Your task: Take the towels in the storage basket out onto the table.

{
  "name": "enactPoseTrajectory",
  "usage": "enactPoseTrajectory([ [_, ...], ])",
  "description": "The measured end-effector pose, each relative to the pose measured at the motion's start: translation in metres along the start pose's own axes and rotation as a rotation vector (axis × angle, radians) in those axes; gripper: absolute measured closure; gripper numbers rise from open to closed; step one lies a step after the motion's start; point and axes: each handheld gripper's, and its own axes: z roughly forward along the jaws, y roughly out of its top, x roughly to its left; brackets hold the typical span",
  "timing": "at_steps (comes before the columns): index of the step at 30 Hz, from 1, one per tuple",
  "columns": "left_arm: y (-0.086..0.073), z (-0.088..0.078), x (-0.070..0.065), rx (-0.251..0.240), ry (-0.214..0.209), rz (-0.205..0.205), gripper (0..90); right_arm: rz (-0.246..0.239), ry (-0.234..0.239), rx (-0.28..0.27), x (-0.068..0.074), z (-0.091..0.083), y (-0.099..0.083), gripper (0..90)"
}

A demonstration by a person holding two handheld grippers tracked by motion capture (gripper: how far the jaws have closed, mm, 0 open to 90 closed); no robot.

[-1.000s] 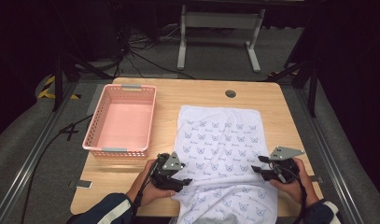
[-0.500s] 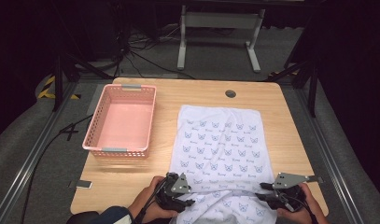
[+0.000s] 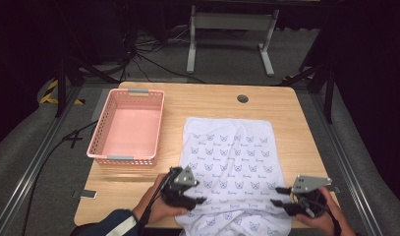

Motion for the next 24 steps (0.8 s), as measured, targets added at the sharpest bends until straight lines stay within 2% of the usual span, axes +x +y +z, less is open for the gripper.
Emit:
enactPoseTrajectory([
  [2, 0.017, 0.011, 0.020, -0.032, 0.105, -0.049, 36.7, 0.023, -0.072, -0.039, -0.020, 0.001, 0.016, 55.2],
  [3, 0.026, 0.018, 0.032, -0.040, 0.138, -0.088, 36.6, 0.040, -0.113, -0.060, -0.035, 0.005, 0.026, 55.8],
  [4, 0.030, 0.023, 0.039, -0.035, 0.165, -0.106, 36.9, 0.050, -0.145, -0.069, -0.051, 0.010, 0.035, 56.8],
  [5, 0.036, 0.030, 0.051, -0.027, 0.207, -0.120, 37.1, 0.058, -0.167, -0.071, -0.061, 0.015, 0.040, 57.1],
  [6, 0.038, 0.035, 0.060, -0.028, 0.227, -0.139, 37.0, 0.074, -0.209, -0.073, -0.078, 0.023, 0.047, 57.6],
  [7, 0.040, 0.041, 0.072, -0.013, 0.252, -0.175, 37.1, 0.094, -0.225, -0.071, -0.091, 0.031, 0.052, 57.1],
  [8, 0.041, 0.044, 0.080, -0.010, 0.272, -0.194, 37.0, 0.117, -0.248, -0.062, -0.106, 0.041, 0.055, 56.9],
  [9, 0.041, 0.047, 0.088, -0.004, 0.296, -0.194, 37.0, 0.139, -0.267, -0.061, -0.116, 0.048, 0.057, 57.6],
  [11, 0.042, 0.052, 0.102, -0.010, 0.322, -0.244, 36.7, 0.167, -0.271, -0.038, -0.133, 0.063, 0.060, 56.7],
  [12, 0.043, 0.054, 0.106, -0.011, 0.341, -0.247, 36.4, 0.188, -0.297, -0.019, -0.141, 0.071, 0.062, 56.4],
  [13, 0.043, 0.054, 0.106, -0.011, 0.341, -0.247, 36.3, 0.188, -0.297, -0.019, -0.141, 0.071, 0.062, 56.4],
  [14, 0.042, 0.059, 0.116, -0.018, 0.348, -0.290, 36.1, 0.214, -0.311, 0.009, -0.152, 0.083, 0.064, 54.6],
  [15, 0.042, 0.059, 0.116, -0.018, 0.348, -0.290, 35.5, 0.214, -0.311, 0.009, -0.152, 0.083, 0.064, 54.6],
  [17, 0.039, 0.066, 0.126, 0.006, 0.386, -0.310, 35.3, 0.247, -0.334, 0.023, -0.163, 0.095, 0.065, 52.5],
  [20, 0.031, 0.073, 0.141, 0.003, 0.420, -0.386, 34.8, 0.288, -0.354, 0.049, -0.173, 0.108, 0.066, 50.2],
  [21, 0.031, 0.073, 0.143, -0.011, 0.420, -0.383, 34.8, 0.306, -0.359, 0.051, -0.176, 0.110, 0.066, 49.9],
  [22, 0.031, 0.072, 0.146, -0.015, 0.447, -0.385, 34.8, 0.314, -0.366, 0.040, -0.178, 0.112, 0.066, 49.6],
  [23, 0.032, 0.071, 0.149, -0.015, 0.466, -0.379, 34.4, 0.324, -0.355, 0.030, -0.181, 0.114, 0.066, 48.9],
  [24, 0.032, 0.071, 0.153, -0.037, 0.482, -0.396, 32.9, 0.338, -0.360, 0.028, -0.183, 0.115, 0.066, 48.6],
])
